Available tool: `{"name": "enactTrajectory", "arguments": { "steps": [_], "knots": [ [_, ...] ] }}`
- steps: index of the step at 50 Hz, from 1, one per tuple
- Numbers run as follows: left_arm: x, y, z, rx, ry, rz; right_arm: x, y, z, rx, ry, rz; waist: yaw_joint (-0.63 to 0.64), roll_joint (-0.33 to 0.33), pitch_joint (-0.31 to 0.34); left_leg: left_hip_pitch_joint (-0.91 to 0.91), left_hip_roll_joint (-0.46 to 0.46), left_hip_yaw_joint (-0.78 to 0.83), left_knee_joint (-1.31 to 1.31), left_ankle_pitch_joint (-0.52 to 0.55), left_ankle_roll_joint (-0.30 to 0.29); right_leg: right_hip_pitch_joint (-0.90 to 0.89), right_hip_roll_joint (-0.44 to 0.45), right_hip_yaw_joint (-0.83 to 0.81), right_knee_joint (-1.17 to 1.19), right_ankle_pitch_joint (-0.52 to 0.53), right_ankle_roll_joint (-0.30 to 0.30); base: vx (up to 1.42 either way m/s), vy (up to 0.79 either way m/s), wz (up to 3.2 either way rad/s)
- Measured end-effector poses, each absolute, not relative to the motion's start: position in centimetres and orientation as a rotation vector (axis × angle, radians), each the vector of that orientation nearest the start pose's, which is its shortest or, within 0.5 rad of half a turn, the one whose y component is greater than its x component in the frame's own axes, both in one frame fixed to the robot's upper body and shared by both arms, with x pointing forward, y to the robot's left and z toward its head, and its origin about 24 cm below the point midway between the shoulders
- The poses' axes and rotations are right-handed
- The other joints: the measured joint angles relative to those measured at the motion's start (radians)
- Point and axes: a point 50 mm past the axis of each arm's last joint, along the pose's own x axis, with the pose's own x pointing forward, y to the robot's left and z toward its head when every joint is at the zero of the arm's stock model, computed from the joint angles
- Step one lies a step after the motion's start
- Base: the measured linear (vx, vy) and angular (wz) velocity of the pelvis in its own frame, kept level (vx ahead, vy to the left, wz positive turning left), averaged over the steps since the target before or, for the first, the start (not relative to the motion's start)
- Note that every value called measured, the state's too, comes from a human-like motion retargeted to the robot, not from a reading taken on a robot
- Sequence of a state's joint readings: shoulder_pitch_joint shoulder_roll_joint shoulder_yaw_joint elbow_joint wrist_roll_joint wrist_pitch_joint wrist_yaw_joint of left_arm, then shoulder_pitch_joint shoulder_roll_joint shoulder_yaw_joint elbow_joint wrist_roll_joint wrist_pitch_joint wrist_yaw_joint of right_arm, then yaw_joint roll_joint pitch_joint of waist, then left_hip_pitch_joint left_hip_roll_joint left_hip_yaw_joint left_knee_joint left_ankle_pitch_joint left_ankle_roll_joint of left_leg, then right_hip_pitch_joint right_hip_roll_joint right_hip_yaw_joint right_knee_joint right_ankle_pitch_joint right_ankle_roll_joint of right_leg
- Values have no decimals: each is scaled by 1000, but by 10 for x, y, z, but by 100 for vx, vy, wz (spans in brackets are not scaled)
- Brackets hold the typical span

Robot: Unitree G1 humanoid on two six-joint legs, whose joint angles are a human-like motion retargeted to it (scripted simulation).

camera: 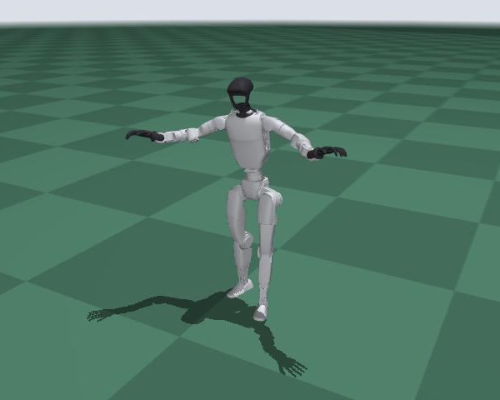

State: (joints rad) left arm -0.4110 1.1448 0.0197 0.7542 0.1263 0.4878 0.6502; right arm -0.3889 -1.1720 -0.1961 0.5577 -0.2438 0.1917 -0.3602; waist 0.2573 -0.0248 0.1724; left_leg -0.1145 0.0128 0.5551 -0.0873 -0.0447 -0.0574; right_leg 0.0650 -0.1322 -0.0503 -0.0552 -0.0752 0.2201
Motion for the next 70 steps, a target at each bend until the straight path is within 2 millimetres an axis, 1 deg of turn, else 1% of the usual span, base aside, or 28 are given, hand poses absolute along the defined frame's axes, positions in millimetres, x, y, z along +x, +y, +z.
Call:
{"name": "enactTrajectory", "arguments": {
  "steps": [4, 7, 10, 12, 13, 15, 18, 22, 24, 26, 28, 30, 32, 35, 38, 40, 43, 45, 47, 52, 55, 56, 57, 58, 62, 64, 66, 70],
  "knots": [
    [212, 475, 192, 1230, 608, 1347, 238, -451, 243, -1198, 173, -1005, -41, -39, -3, 63, -58, 72, 63, -64, 74, -56, -49, -37, -3, 44, 5, -46, -10, 65],
    [205, 478, 192, 1242, 752, 1341, 235, -456, 236, -1179, 273, -984, -70, -81, -14, 93, -83, 42, 227, -163, 119, -97, -99, -51, 4, 69, 9, -39, -5, 49],
    [202, 480, 196, 1262, 816, 1334, 231, -458, 230, -1158, 314, -966, -97, -100, -26, 130, -81, -48, 393, -256, 123, -117, -116, -62, 4, 93, 11, -35, -1, 33],
    [205, 479, 200, 1300, 791, 1310, 231, -456, 228, -1150, 288, -954, -120, -94, -32, 176, -69, -109, 457, -290, 107, -137, -109, -73, 31, 102, 17, -34, 2, 35],
    [202, 480, 202, 1296, 806, 1328, 229, -458, 227, -1137, 298, -962, -133, -88, -35, 201, -62, -140, 469, -292, 101, -129, -99, -85, 10, 115, 9, -36, 4, 47],
    [202, 480, 205, 1291, 788, 1345, 226, -460, 226, -1123, 292, -975, -162, -74, -40, 254, -50, -197, 457, -283, 86, -135, -83, -108, -2, 138, 4, -39, 8, 55],
    [209, 476, 210, 1259, 666, 1376, 222, -460, 228, -1113, 237, -1013, -211, -49, -44, 320, -39, -280, 343, -270, 59, -166, -62, -148, -9, 174, 3, -46, 14, 65],
    [226, 462, 216, 1106, 302, 1451, 219, -459, 235, -1130, 97, -1095, -259, -30, -45, 347, -39, -315, 143, -272, 3, -231, -46, -183, -25, 219, 15, -53, 17, 46],
    [230, 458, 219, 1079, 216, 1457, 221, -457, 233, -1136, 71, -1103, -269, -29, -41, 343, -38, -297, 76, -257, -21, -260, -38, -197, -32, 199, 20, -54, 13, 13],
    [232, 458, 220, 1081, 190, 1450, 223, -455, 230, -1140, 65, -1095, -268, -30, -33, 339, -36, -276, 21, -229, -33, -282, -29, -223, -32, 158, 22, -52, 9, -15],
    [232, 459, 220, 1096, 206, 1437, 227, -453, 226, -1141, 70, -1078, -258, -33, -22, 325, -31, -257, 1, -209, -36, -289, -23, -268, -32, 131, 20, -50, 6, -37],
    [230, 462, 218, 1117, 249, 1422, 230, -451, 224, -1136, 74, -1058, -244, -35, -16, 303, -23, -239, 0, -193, -36, -278, -16, -305, -32, 132, 7, -48, 4, -44],
    [227, 465, 216, 1144, 294, 1410, 234, -448, 224, -1123, 60, -1039, -229, -30, -21, 276, -12, -224, 0, -175, -35, -259, -3, -301, -15, 137, -30, -46, 2, -43],
    [221, 470, 212, 1201, 381, 1388, 238, -443, 225, -1100, 31, -1000, -200, -6, -56, 222, 25, -197, 0, -148, -34, -292, 11, -268, 177, 59, -102, -42, 0, -50],
    [214, 475, 209, 1251, 488, 1373, 241, -441, 224, -1097, 42, -956, -166, 7, -100, 172, 57, -170, 0, -127, -33, -353, 4, -226, 477, -56, -143, -36, -4, -51],
    [210, 478, 208, 1271, 542, 1366, 242, -440, 224, -1102, 59, -935, -147, 2, -119, 151, 62, -157, 0, -116, -33, -364, -7, -182, 638, -112, -147, -31, -8, -37],
    [207, 480, 208, 1289, 567, 1356, 244, -437, 223, -1114, 64, -915, -119, -10, -135, 130, 61, -143, 0, -97, -31, -312, 0, -99, 732, -142, -125, -32, -11, -28],
    [206, 480, 207, 1296, 560, 1353, 244, -436, 224, -1126, 59, -911, -97, -17, -140, 116, 59, -131, 0, -84, -27, -252, 10, -46, 721, -120, -104, -35, -14, -32],
    [206, 479, 207, 1293, 524, 1361, 245, -435, 228, -1141, 43, -921, -71, -22, -133, 105, 56, -116, 0, -69, -25, -172, 14, -8, 640, -90, -83, -38, -16, -35],
    [214, 472, 209, 1225, 330, 1404, 246, -433, 244, -1194, -45, -978, -5, -31, -84, 71, 44, -76, 0, -18, -36, 4, 7, 44, 275, -132, -22, -45, -21, -36],
    [219, 468, 210, 1196, 246, 1414, 245, -433, 253, -1230, -78, -1006, 28, -34, -63, 26, 40, -61, 0, 22, -32, 26, -2, 34, 133, -108, 11, -52, -21, -26],
    [222, 466, 212, 1242, 200, 1388, 246, -430, 256, -1225, -131, -1009, 27, -33, -59, 13, 39, -50, 7, 19, -51, 12, -5, 19, 141, -114, 16, -51, -18, 0],
    [225, 463, 214, 1286, 155, 1364, 247, -428, 259, -1224, -177, -1013, 25, -32, -55, 0, 40, -44, 16, 13, -64, 3, -8, 7, 140, -115, 19, -50, -17, 15],
    [227, 461, 216, 1326, 112, 1349, 247, -427, 261, -1233, -210, -1018, 22, -29, -49, -13, 44, -46, 29, 0, -63, 3, -7, 3, 120, -106, 20, -49, -17, 23],
    [232, 454, 220, 1360, 10, 1325, 246, -427, 266, -1248, -262, -1048, -12, -27, -28, -25, 54, 0, 59, -59, -63, -3, 3, -20, 50, -45, 42, -48, -22, 48],
    [233, 455, 220, 1381, 36, 1327, 245, -429, 265, -1243, -246, -1056, -40, -35, -16, -15, 53, 50, 122, -107, -58, -13, -6, -47, 46, -27, 42, -43, -15, 71],
    [232, 459, 218, 1418, 134, 1329, 244, -432, 263, -1237, -193, -1055, -69, -49, -6, -4, 50, 78, 228, -170, -38, -27, -30, -72, 54, -16, 42, -40, -5, 73],
    [229, 464, 218, 1457, 297, 1333, 241, -439, 257, -1224, -95, -1053, -115, -74, -8, -2, 57, 20, 503, -299, 16, -71, -71, -101, 82, 1, 42, -37, 0, 55]
  ]
}}
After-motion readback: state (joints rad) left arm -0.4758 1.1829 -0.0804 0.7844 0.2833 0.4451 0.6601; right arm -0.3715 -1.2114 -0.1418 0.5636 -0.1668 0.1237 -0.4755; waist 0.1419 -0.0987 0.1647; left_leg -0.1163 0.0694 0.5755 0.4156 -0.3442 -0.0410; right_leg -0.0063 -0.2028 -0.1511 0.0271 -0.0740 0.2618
